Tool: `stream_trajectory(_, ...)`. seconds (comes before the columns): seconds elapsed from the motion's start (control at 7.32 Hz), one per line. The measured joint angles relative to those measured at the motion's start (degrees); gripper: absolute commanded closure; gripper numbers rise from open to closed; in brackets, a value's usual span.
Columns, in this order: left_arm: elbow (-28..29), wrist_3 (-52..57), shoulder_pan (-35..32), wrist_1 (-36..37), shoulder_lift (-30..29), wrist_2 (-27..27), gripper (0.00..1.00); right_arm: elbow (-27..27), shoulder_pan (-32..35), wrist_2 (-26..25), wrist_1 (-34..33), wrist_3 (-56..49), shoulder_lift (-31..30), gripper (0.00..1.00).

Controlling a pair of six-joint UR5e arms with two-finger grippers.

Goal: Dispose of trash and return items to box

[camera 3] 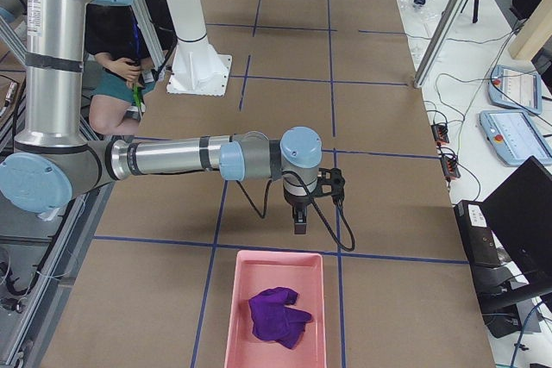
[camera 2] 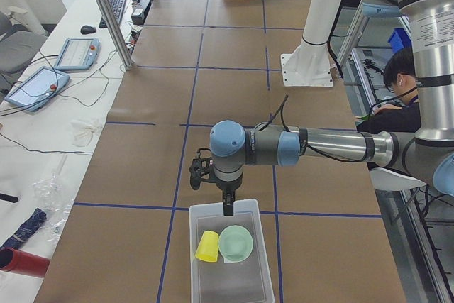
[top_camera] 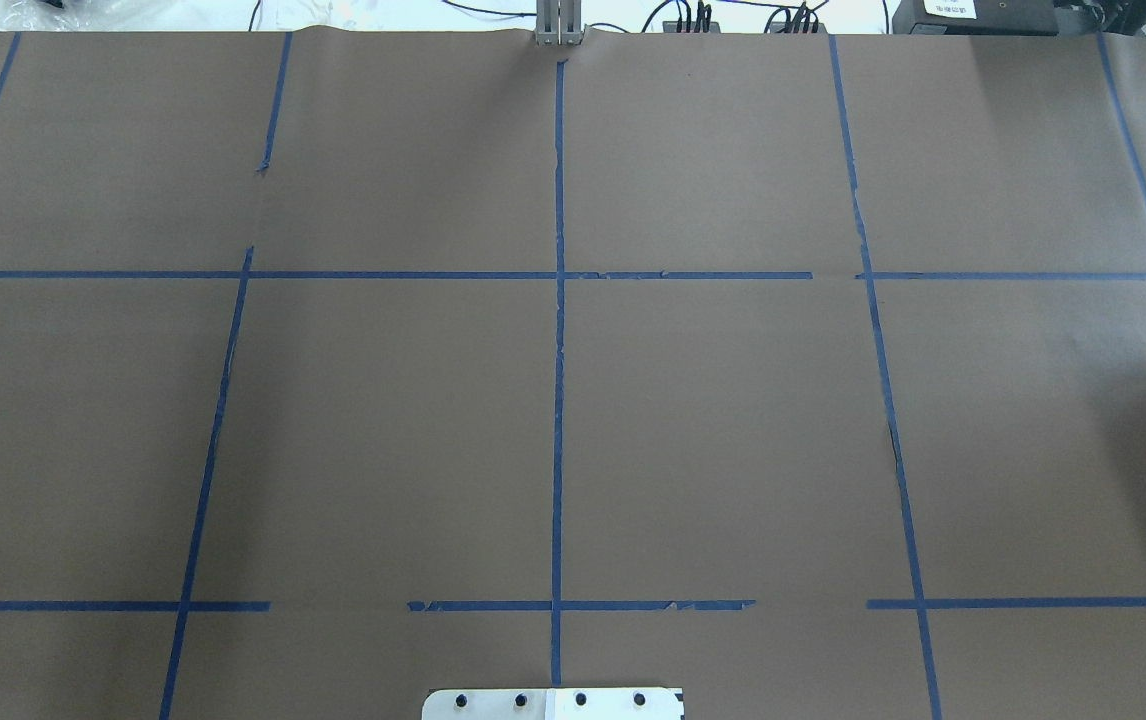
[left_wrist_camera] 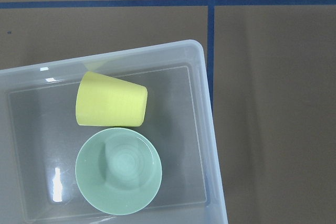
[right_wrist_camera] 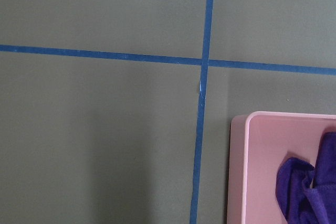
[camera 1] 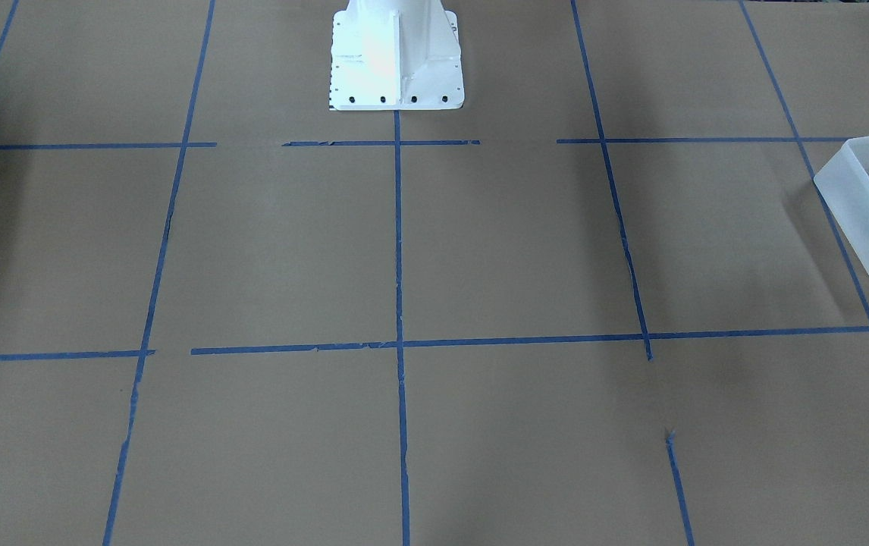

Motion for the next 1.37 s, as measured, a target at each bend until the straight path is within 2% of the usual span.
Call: stream_trajectory(1.37,-0.42,0.0,-0.35,-0.32,-0.83,0.31,0.0,-0.57,-0.08,-0.12,0.13,-0.45,-2.25,0.0)
